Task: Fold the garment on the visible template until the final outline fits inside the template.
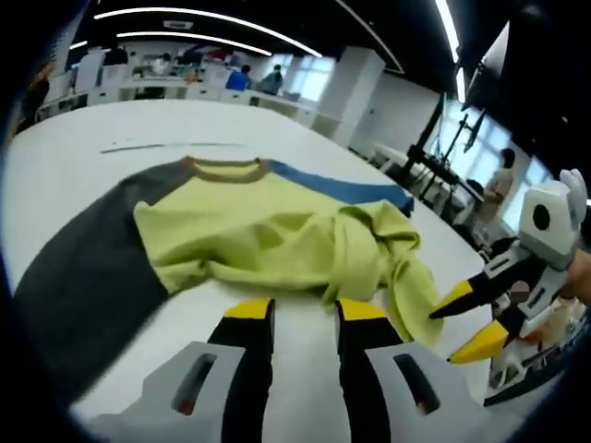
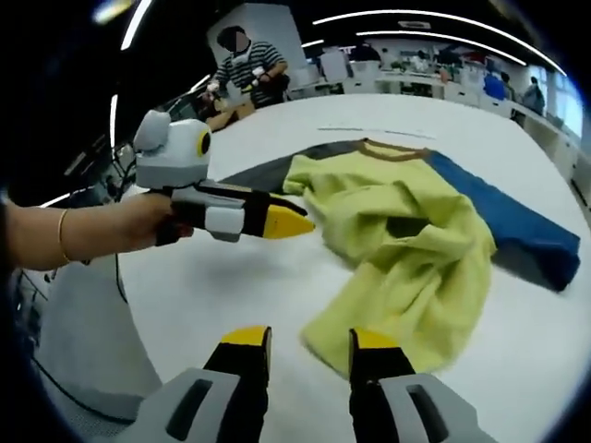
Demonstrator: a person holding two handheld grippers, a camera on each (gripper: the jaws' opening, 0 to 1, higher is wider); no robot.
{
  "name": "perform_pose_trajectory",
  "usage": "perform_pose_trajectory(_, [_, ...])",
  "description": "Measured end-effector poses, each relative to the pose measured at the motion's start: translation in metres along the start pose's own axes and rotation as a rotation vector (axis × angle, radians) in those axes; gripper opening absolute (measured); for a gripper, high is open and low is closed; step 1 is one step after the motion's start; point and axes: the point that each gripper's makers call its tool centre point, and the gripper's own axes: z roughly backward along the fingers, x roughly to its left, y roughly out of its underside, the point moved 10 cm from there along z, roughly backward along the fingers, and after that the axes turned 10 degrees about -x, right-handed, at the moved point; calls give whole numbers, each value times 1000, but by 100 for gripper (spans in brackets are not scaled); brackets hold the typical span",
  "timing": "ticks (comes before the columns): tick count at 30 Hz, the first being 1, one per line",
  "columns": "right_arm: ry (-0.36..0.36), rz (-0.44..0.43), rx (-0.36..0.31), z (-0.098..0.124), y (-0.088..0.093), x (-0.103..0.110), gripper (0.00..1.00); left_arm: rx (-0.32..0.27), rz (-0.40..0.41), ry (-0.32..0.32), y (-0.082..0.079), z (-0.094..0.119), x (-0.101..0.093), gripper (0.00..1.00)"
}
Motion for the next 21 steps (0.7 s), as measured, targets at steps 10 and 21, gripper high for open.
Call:
perform_pose_trajectory(10, [26,-25,7,-7,1,-2,26,23,-10,56,2,-14,-4,20])
perform_pose_trajectory(21, [80,17,29,-15,4,2,27,25,-16,95,3,-17,-10,10])
